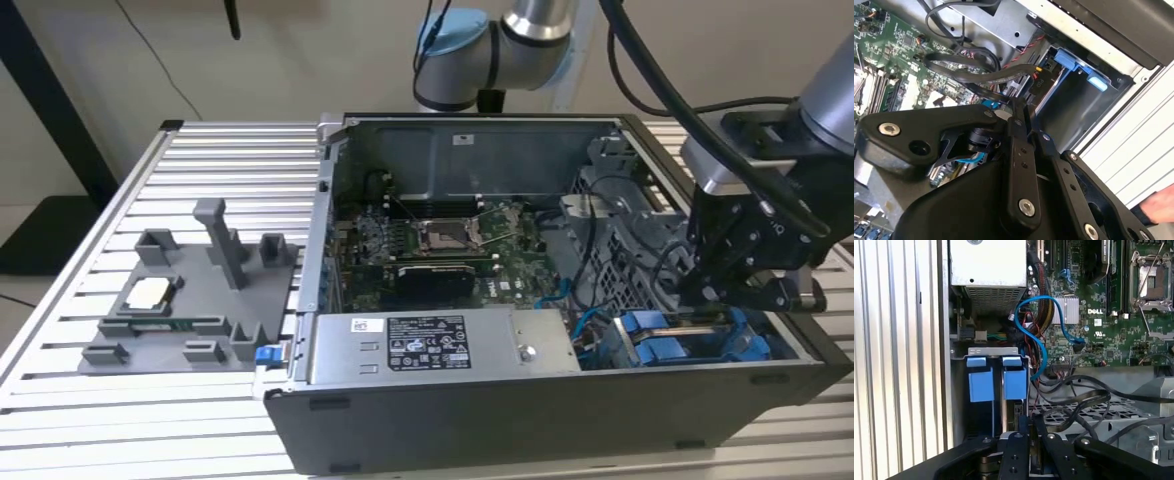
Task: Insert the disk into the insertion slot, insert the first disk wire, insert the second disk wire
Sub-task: 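Insert the second disk wire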
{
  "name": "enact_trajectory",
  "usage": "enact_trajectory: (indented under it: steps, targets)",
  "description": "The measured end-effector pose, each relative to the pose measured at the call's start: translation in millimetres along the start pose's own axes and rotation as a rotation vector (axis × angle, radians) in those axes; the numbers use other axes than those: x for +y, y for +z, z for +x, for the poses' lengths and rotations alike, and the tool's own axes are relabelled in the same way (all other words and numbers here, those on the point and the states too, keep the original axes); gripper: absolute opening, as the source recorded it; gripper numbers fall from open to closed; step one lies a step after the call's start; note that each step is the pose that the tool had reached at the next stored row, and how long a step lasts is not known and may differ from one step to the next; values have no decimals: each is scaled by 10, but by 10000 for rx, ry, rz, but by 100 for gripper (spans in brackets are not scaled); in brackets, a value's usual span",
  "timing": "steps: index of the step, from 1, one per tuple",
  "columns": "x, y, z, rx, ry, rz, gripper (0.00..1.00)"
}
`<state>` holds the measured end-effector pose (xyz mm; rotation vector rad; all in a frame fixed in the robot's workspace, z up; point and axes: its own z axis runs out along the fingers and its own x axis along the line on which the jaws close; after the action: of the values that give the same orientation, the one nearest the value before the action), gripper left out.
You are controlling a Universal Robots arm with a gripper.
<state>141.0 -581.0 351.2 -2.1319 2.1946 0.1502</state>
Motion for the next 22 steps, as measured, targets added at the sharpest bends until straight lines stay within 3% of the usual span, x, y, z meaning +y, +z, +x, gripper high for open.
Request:
enact_trajectory:
  steps: [22]
  targets:
    - [-39,97,32,-2,-14,76,16]
